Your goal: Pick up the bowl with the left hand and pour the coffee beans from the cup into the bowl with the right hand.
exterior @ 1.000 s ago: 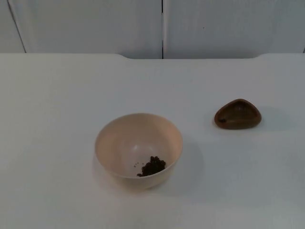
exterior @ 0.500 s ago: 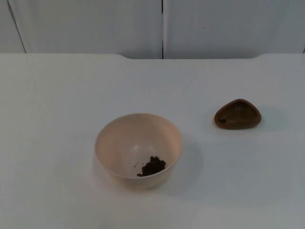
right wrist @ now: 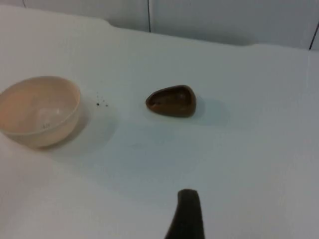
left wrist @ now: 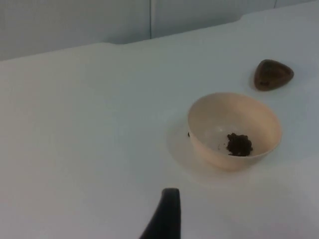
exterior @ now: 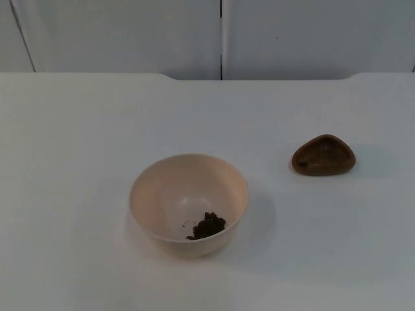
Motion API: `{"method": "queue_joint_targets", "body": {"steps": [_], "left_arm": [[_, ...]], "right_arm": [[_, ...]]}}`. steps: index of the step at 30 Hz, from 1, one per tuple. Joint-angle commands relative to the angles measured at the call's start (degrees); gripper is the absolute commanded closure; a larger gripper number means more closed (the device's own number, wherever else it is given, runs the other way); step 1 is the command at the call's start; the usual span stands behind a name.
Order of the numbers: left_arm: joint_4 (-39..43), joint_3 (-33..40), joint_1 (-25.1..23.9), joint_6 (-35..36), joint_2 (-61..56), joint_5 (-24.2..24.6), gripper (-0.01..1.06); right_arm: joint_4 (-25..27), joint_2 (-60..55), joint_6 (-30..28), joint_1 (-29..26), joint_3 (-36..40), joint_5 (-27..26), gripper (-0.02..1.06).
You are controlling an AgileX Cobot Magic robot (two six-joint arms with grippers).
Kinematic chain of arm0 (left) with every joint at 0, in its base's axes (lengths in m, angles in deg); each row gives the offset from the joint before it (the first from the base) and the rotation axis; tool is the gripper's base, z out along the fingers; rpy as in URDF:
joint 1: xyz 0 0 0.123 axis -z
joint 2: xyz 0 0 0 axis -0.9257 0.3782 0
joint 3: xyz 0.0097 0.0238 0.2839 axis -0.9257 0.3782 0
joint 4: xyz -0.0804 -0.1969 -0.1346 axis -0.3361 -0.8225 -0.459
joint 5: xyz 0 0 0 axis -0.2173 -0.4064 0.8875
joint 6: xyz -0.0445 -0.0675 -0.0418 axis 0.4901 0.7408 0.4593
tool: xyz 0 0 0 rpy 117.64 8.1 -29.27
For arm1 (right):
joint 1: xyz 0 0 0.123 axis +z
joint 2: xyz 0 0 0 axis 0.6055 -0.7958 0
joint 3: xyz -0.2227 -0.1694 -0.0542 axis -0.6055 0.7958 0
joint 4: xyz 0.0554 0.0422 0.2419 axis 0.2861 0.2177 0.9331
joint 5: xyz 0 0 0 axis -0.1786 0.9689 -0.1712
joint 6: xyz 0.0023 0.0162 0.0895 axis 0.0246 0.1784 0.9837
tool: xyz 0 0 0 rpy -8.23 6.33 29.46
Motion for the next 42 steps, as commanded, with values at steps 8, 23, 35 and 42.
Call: {"method": "queue_joint_targets", "body": {"steps": [8,23,35,42], "left_arm": [[1.5,1.3,-0.1,0.2,-0.3,1.9,0.26],[1.5,1.3,-0.1,0.2,-0.3,1.9,0.26],[1.0,1.3,-0.1,-0.5,-0.3,1.9,0.24],[1.1,1.3,-0.1,-0.5,-0.3,1.9,0.00]], "right_arm": [[1.4,0.2,-3.6,0.1,0.7,1.0,0.42],[1.4,0.2,-4.0,0.1,0.7,1.0,0.42],[1.4,0.2,-4.0,0.1,0.7,1.0,0.34],[1.4,0.2,-4.0,0.1,0.7,1.0,-0.01]]}}
